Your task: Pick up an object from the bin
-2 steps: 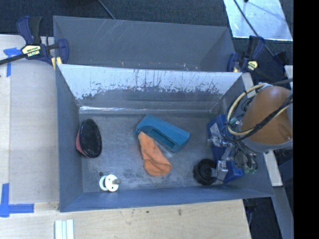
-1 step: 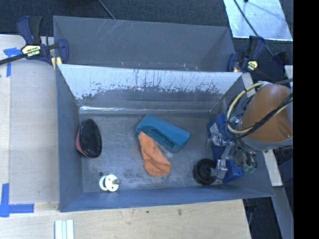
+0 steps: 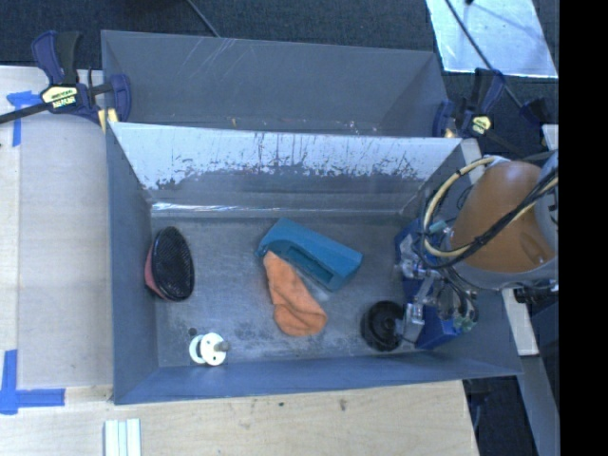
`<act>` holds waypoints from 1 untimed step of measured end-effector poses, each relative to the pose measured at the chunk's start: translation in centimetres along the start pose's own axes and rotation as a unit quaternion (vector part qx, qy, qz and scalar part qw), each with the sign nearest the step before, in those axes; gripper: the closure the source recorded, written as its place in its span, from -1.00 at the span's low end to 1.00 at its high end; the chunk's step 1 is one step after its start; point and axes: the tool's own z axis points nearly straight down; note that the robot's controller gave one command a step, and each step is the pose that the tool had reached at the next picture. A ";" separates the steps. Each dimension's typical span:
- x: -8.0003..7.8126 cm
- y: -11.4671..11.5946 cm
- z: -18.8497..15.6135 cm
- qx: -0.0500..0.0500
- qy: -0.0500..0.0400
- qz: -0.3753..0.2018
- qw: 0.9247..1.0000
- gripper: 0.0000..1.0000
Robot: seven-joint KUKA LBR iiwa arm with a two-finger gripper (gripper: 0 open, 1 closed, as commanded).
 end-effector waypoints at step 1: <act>0.4 0.6 0.0 0.000 -0.001 0.011 1.000 -1.00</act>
Offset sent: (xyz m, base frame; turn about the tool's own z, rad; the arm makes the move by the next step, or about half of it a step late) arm 0.0017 0.0112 -0.0011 0.0744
